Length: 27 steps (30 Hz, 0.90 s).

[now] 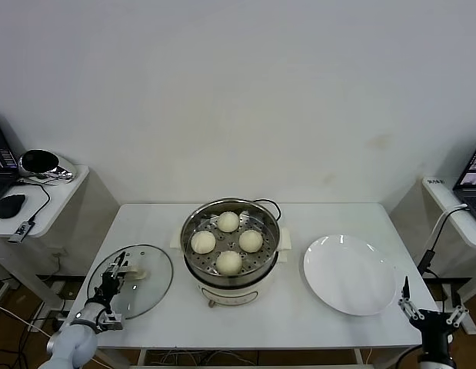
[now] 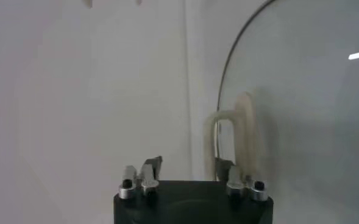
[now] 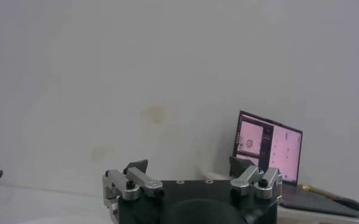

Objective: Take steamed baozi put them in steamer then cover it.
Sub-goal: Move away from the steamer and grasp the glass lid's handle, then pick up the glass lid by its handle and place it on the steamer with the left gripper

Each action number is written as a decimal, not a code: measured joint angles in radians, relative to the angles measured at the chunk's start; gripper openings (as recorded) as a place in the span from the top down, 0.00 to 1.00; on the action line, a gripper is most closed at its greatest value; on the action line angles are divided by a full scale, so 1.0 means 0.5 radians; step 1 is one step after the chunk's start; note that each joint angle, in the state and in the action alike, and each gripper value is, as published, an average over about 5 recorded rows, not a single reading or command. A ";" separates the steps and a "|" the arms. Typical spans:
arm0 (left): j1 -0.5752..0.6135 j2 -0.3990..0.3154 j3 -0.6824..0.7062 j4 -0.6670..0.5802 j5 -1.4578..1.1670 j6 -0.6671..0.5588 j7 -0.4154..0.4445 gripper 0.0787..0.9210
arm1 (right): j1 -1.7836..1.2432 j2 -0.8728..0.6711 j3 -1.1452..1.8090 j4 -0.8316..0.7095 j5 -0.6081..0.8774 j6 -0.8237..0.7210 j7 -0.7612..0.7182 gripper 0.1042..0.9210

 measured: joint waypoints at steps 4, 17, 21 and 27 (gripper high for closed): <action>-0.010 -0.006 -0.001 0.034 0.000 -0.005 -0.013 0.73 | 0.005 0.002 -0.007 -0.001 -0.011 0.011 0.001 0.12; 0.042 -0.012 -0.067 0.019 -0.056 -0.030 -0.115 0.91 | 0.007 0.003 -0.050 -0.009 -0.076 0.058 0.004 0.12; 0.117 0.010 -0.119 -0.120 -0.120 0.009 -0.102 0.91 | 0.014 -0.002 -0.066 -0.009 -0.092 0.064 0.004 0.12; 0.302 0.070 -0.245 -0.437 -0.258 0.138 -0.024 0.91 | 0.029 -0.014 -0.087 -0.015 -0.104 0.066 0.003 0.12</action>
